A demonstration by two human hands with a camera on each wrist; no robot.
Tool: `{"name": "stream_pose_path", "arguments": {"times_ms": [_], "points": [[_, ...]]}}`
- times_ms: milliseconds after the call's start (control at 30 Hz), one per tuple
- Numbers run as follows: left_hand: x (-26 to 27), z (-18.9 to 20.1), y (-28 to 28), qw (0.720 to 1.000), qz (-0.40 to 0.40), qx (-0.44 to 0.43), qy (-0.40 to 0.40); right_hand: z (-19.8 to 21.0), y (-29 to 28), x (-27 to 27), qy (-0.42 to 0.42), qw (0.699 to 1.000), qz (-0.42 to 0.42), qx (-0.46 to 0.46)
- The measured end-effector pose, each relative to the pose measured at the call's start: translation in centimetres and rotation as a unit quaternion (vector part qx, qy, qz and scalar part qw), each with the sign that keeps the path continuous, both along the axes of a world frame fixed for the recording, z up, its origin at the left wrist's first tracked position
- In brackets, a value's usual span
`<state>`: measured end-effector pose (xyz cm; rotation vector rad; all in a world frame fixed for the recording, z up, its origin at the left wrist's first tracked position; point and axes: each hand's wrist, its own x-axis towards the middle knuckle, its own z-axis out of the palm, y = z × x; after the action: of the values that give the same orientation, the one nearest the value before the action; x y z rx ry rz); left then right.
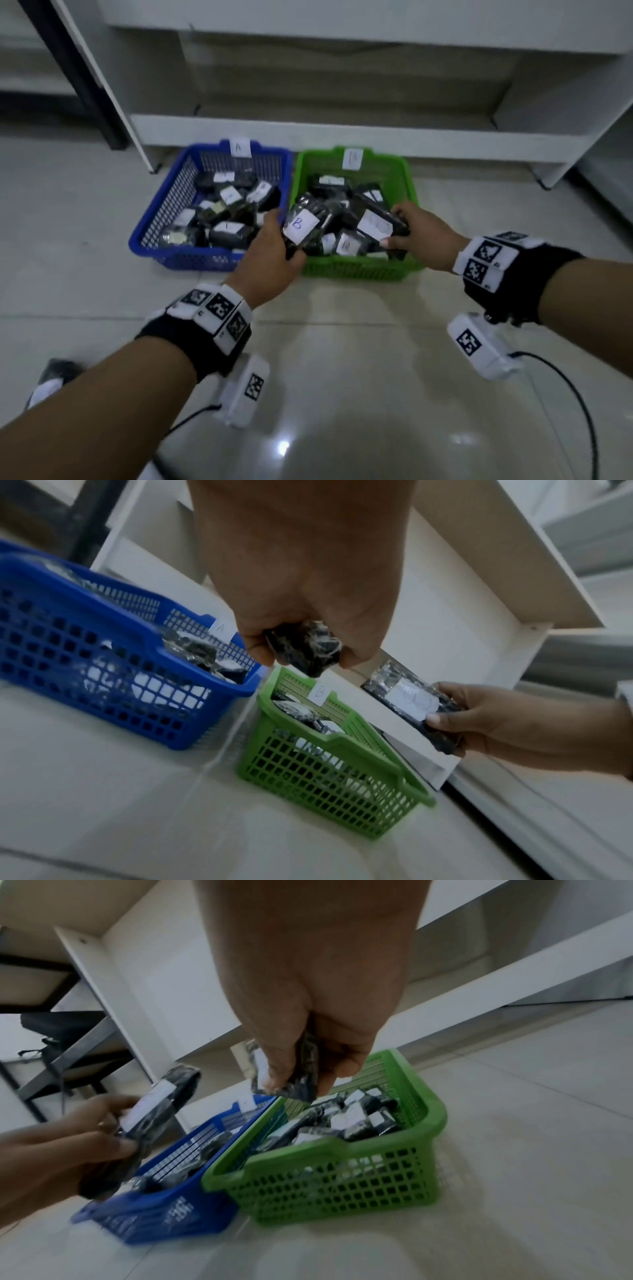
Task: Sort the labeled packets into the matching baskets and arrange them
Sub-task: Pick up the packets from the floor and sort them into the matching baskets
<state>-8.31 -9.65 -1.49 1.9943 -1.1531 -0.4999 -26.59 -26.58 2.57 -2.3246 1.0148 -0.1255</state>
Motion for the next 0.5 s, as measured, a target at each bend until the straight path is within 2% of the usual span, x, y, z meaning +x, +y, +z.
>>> {"name": "stream_pose_path", "arguments": {"times_ms": [100, 167, 300, 500], "points": [[0.0, -0.5, -2.3, 0.997, 0.027, -0.002, 0.078, -0.7, -2.6, 0.3, -0.046, 0.996, -0.074, 0.011], [-0.3, -0.9, -4.0, 0.996, 0.018, 0.02, 0.08, -1.6, -4.1, 0.7, -0.05, 0.991, -0.124, 0.017], [-1.2, -1.4, -7.3, 0.997, -0.011, 0.048, 0.059, -4.0, -5.4, 1.2, 0.031, 0.976, -0.217, 0.008], [-1.7, -2.7, -12.4, 0.995, -0.032, 0.088, 0.037, -6.8, -5.4, 0.5, 0.026, 0.976, -0.214, -0.014]]}}
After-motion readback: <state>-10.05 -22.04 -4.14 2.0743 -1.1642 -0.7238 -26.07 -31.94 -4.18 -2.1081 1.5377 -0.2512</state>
